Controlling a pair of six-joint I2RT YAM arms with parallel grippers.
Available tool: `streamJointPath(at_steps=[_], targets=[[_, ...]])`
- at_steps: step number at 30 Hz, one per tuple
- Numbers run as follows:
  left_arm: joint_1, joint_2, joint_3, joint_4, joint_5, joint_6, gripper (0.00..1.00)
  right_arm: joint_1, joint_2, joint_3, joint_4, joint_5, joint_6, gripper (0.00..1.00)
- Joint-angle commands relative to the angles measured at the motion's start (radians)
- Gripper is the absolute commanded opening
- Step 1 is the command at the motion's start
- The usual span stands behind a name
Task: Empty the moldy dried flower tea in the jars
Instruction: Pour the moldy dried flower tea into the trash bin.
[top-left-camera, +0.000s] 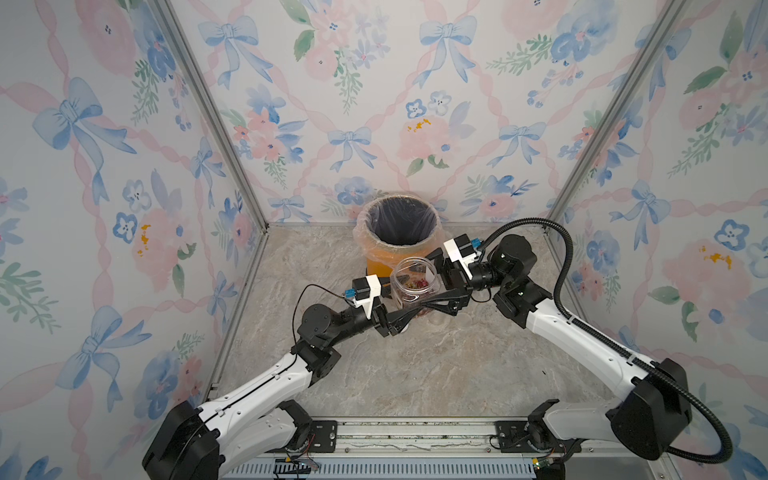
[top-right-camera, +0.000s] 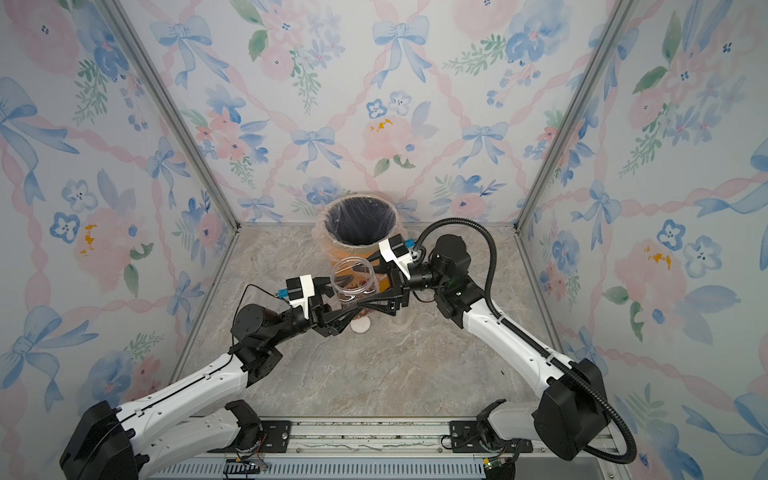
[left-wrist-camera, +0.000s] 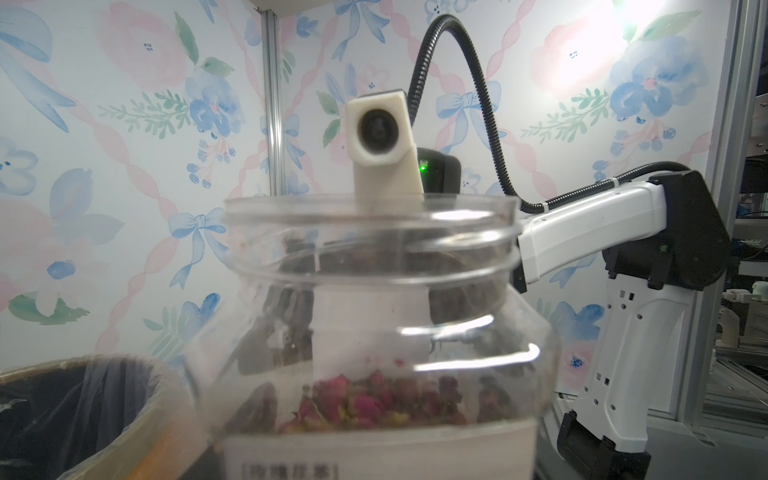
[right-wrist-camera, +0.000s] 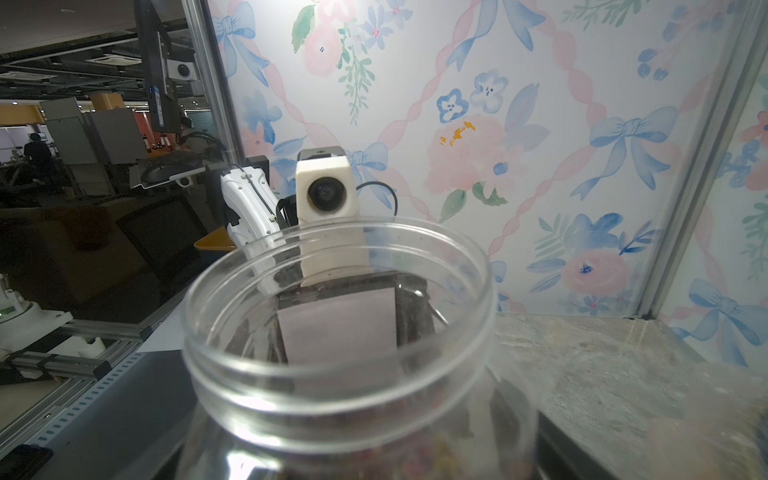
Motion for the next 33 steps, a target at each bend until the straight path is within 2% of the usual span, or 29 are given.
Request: streamJointPath(at_steps=[1,10,16,20,25,30,33], targets=[[-0.004,0.018,0.001,-0.034,0.016,0.01,0.43,0.034,0.025,-0.002,0.043,-0.006,0.03,0.88],[-0.004,0.028,0.001,-0.034,-0.033,-0.003,0.49,0.035,0.028,-0.017,0.054,0.017,0.044,0.67],[-0.002,0.035,-0.002,-0.035,-0.069,-0.017,0.55,0.027,0.023,-0.031,0.062,0.048,0.042,0.64],[0.002,0.035,-0.001,-0.036,-0.088,-0.029,0.64,0.02,0.018,-0.044,0.068,0.066,0.042,0.59],[0.009,0.026,-0.003,-0.036,-0.101,-0.035,0.68,0.012,0.015,-0.062,0.09,0.07,0.047,0.56],[0.032,0.006,-0.016,-0.036,-0.085,-0.029,0.72,-0.009,0.018,-0.079,0.154,0.066,0.095,0.5],[0.051,-0.011,-0.027,-0.036,-0.052,-0.018,0.76,-0.027,0.03,-0.09,0.251,0.058,0.171,0.45]])
